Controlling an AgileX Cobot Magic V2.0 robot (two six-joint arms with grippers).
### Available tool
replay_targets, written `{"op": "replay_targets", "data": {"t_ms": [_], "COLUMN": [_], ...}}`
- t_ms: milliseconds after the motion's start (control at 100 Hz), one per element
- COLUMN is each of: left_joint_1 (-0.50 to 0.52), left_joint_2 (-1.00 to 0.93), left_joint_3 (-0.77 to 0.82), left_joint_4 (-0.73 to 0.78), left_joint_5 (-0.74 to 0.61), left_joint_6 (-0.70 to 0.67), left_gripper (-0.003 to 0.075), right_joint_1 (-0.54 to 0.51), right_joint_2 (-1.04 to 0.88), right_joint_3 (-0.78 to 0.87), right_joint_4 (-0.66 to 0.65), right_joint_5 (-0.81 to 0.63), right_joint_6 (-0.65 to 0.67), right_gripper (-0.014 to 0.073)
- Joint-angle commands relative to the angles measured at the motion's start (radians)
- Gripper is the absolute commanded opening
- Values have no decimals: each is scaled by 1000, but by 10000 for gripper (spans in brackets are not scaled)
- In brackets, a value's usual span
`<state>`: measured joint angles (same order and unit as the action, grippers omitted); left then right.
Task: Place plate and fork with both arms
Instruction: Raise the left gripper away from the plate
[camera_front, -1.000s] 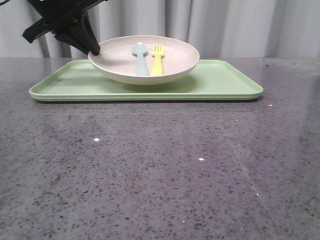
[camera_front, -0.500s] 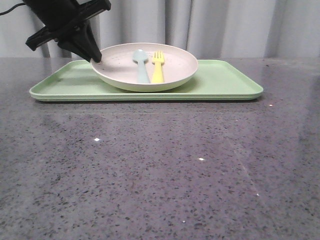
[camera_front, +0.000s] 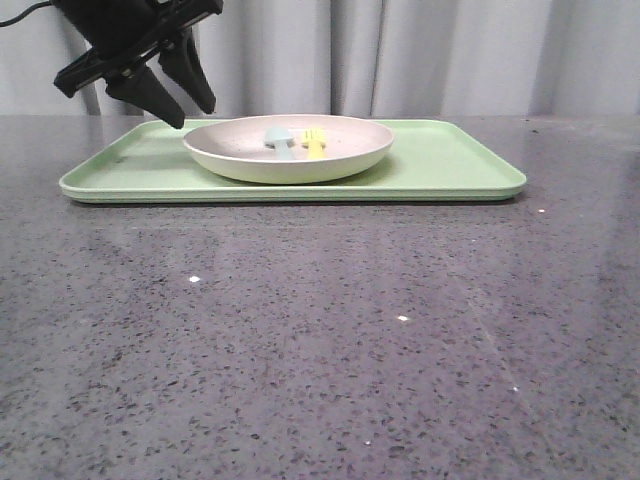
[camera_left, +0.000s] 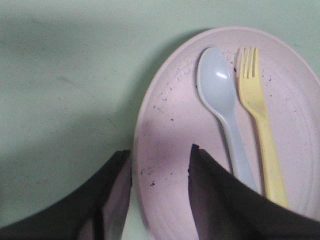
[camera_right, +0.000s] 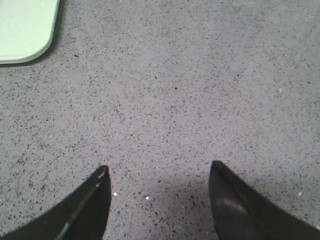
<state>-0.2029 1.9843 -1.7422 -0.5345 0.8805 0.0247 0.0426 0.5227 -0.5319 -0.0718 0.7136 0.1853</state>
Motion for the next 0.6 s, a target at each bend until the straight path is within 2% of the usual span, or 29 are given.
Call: {"op": "replay_targets", "data": {"t_ms": [0,330,590], "left_joint_1": [-9,-9,-9], "left_joint_2": [-57,-117,-261], "left_joint_3": [-33,-33,20], "left_joint_4": [-41,41,195], "left_joint_5": [-35,-47,-82], "left_joint_6": [3,3,3], "left_gripper": [306,302,302], "right_joint_1": [-3,-3,-3], "right_joint_2": [11,8,61], "right_joint_3": [-38,-36,-85], "right_joint_4": [-15,-14,-1], "right_joint_5": [-80,-138,-117], "right_joint_6": [-9,-9,-9], "right_gripper": [445,445,445]}}
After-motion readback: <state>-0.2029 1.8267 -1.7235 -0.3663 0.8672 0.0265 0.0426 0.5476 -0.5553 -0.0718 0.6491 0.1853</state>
